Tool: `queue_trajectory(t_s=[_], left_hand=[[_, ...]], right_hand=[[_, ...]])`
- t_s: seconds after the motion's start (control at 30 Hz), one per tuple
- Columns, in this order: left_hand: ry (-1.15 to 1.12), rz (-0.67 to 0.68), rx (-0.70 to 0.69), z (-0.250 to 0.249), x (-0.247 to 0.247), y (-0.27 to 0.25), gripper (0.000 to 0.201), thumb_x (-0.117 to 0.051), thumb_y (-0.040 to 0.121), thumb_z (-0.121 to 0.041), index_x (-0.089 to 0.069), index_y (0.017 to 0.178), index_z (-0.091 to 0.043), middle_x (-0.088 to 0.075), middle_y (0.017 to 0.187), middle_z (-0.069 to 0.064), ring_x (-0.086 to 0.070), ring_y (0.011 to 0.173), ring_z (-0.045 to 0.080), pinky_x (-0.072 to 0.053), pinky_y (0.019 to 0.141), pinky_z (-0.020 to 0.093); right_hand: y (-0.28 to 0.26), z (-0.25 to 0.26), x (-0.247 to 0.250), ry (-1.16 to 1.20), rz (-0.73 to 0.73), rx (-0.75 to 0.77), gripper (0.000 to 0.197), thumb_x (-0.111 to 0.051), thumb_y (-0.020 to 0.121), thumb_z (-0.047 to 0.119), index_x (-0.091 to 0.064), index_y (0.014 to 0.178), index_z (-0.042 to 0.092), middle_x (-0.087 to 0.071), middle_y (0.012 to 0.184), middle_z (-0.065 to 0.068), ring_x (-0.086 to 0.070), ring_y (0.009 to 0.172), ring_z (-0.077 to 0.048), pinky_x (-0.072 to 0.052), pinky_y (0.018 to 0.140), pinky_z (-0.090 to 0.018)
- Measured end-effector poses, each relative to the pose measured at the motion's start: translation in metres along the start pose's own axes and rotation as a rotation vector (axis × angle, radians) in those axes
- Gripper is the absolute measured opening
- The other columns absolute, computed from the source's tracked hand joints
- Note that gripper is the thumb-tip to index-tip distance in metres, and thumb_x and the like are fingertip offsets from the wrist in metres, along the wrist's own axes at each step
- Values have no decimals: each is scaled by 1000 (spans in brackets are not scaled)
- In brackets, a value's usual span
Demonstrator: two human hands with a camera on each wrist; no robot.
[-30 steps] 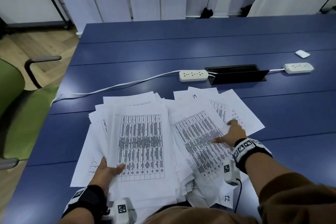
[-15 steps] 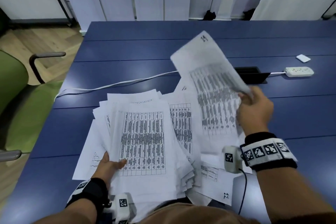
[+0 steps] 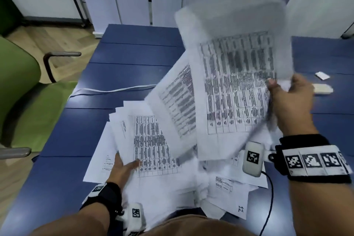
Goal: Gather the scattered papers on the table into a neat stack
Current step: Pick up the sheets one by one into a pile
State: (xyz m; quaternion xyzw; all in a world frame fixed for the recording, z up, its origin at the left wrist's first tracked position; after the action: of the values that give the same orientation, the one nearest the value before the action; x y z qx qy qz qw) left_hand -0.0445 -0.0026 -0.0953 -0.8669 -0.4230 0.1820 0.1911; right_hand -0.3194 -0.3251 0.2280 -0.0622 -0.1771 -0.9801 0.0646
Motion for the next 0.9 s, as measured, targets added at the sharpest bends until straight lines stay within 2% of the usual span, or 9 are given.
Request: queue_trajectory(t_s=[0.1, 0.2, 0.3, 0.37, 0.47, 0.53, 0.63, 0.77, 0.9], left_hand=[[-99, 47, 40, -7, -9, -10, 94, -61, 84, -59, -5, 153, -32, -24, 160, -3, -29, 144, 17, -15, 120, 43], [-65, 57, 102, -14, -17, -21, 71, -29, 92, -66, -7, 153, -37, 2, 160, -18, -1, 148, 7, -3, 120, 44], [-65, 125, 58, -24, -21, -26, 70, -54, 92, -48, -19, 150, -32, -25, 150, -15, -25, 140, 9, -15, 118, 45], [37, 135, -41, -18, -16, -21, 79, -81, 76, -28, -34, 140, -28, -49, 140, -7, -46, 130, 18, -32, 111, 41], [135, 52, -53, -2, 0, -14, 95, -87, 67, -6, -32, 143, -19, -52, 138, 0, -48, 128, 20, -37, 107, 36], [127, 54, -41, -8, -4, -20, 95, -85, 69, -14, -29, 145, -18, -49, 143, 3, -46, 132, 21, -34, 113, 43], [148, -19, -33, -13, -5, -21, 71, -66, 89, -6, -25, 146, -12, -49, 139, 7, -49, 125, 23, -36, 107, 34], [144, -19, 2, 5, 4, -6, 99, -68, 72, -51, -13, 151, -27, -33, 156, 1, -37, 140, 21, -27, 117, 46], [-31, -6, 21, -16, -11, -21, 91, -67, 80, -34, -14, 153, -19, -35, 152, 1, -39, 138, 21, -25, 117, 43]], right_hand=[[-1, -22, -40, -102, 251, -73, 22, -64, 87, -1, -63, 93, 19, -65, 84, 6, -58, 60, 13, -46, 61, -4], [-19, -53, -92, -310, 513, -100, 21, -65, 86, 0, -66, 89, 21, -62, 75, 14, -57, 58, 11, -41, 56, -1], [-48, -101, -134, -451, 653, -203, 17, -64, 90, 10, -67, 99, 24, -62, 69, 10, -54, 49, -7, -45, 45, -18], [-72, -121, -157, -448, 704, -248, 24, -58, 93, 7, -66, 113, 16, -65, 74, 5, -54, 47, -10, -45, 45, -23], [-92, -127, -175, -469, 681, -174, 31, -56, 88, 1, -65, 115, 13, -69, 91, -4, -66, 77, -17, -55, 71, -32], [-93, -132, -171, -593, 606, -100, 28, -61, 83, 2, -62, 111, 10, -65, 102, -12, -62, 92, -28, -50, 81, -36], [-101, -157, -151, -773, 611, -234, 17, -56, 89, 6, -55, 106, 4, -61, 105, -17, -60, 94, -32, -44, 75, -31], [-140, -197, -135, -865, 765, -472, 22, -47, 96, 8, -51, 117, 2, -58, 123, -15, -60, 106, -29, -52, 89, -36], [-168, -201, -141, -889, 839, -470, 38, -41, 97, 3, -40, 135, 4, -47, 139, -13, -49, 125, -28, -41, 100, -32]])
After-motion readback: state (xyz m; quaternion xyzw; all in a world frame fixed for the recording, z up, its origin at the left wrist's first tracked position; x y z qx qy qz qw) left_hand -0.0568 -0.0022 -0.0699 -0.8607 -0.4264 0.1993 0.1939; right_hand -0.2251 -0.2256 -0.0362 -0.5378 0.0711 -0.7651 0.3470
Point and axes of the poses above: each hand's wrist, its own y-axis towards the middle knuckle, its own x-axis out of the back of the hand, z = x × y, the point moved 6 cm from there along y, towards the middle knuckle
